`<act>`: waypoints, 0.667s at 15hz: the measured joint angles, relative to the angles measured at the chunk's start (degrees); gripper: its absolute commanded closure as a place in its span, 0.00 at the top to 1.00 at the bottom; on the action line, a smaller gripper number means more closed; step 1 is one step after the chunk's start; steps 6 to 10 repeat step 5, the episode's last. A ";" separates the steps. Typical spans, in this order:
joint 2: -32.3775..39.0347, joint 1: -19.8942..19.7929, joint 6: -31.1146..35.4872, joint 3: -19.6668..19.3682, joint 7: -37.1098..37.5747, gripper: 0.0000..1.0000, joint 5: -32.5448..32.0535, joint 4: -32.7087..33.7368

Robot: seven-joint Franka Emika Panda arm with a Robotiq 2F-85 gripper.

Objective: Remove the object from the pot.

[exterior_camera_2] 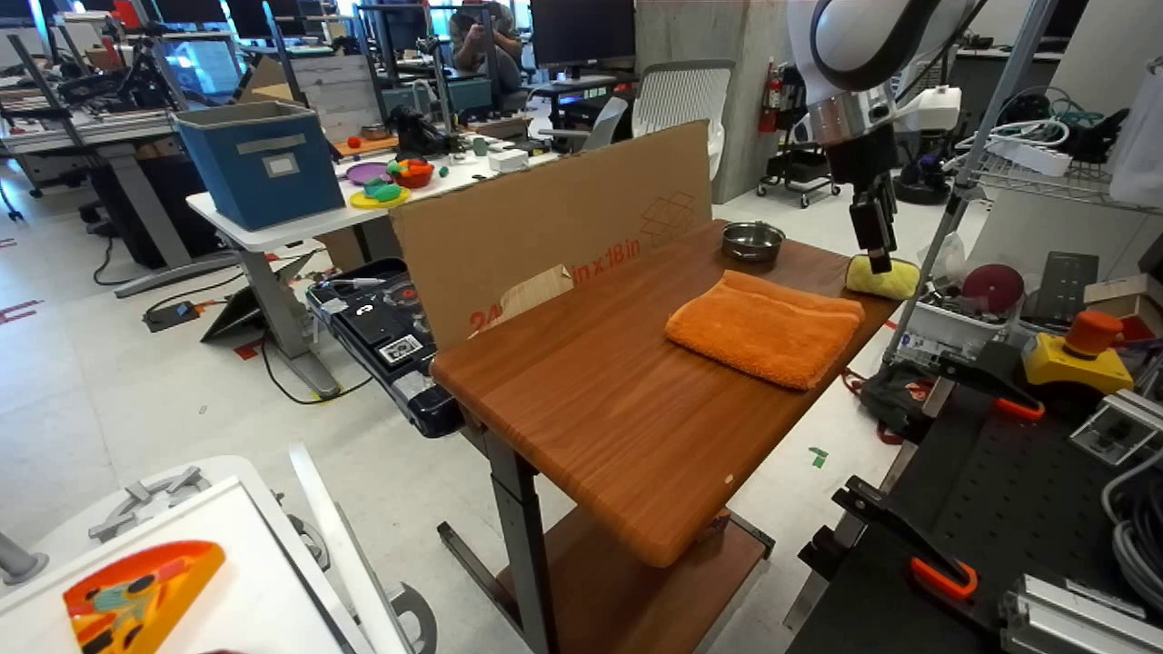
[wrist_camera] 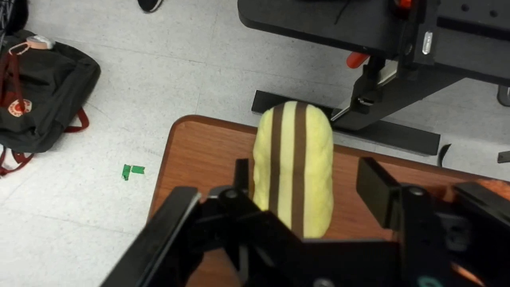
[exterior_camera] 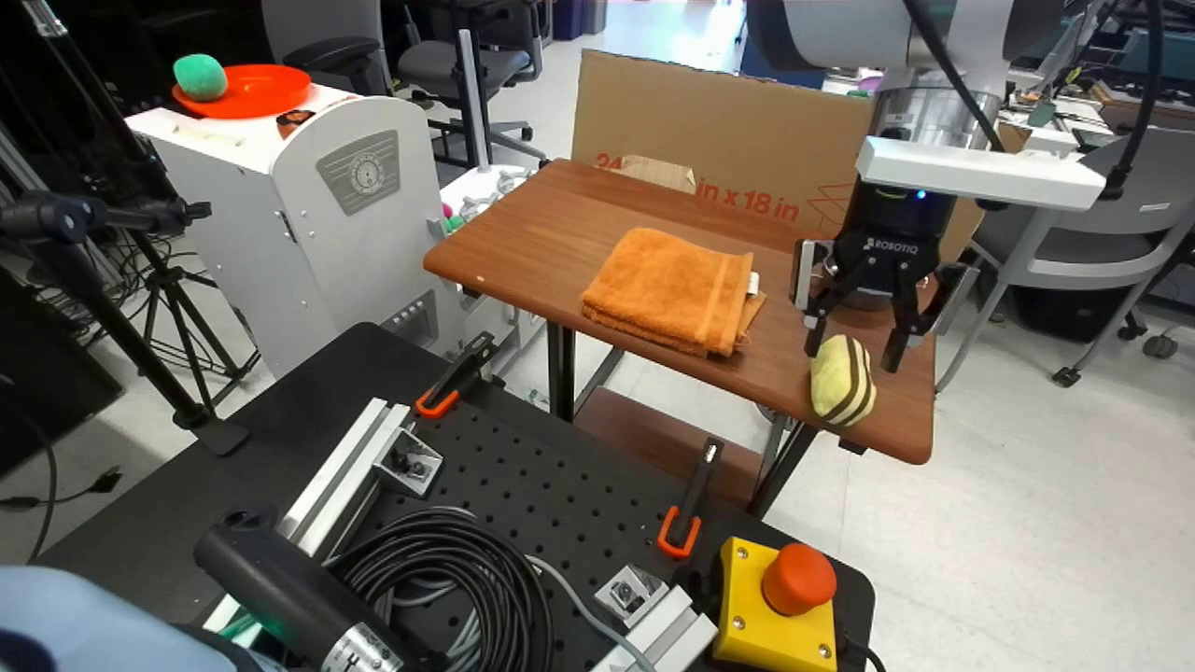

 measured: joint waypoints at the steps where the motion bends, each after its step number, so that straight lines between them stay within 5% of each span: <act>1: -0.83 -0.01 -0.06 0.00 0.14 1.00 0.47 -0.07; 2: -1.79 -0.06 -0.72 -0.01 0.53 0.91 1.28 -0.06; 3: -2.72 -0.09 -2.05 -0.10 1.26 0.99 2.01 -0.02; 10: -4.19 -0.18 -3.94 -0.20 2.06 1.00 2.59 -0.02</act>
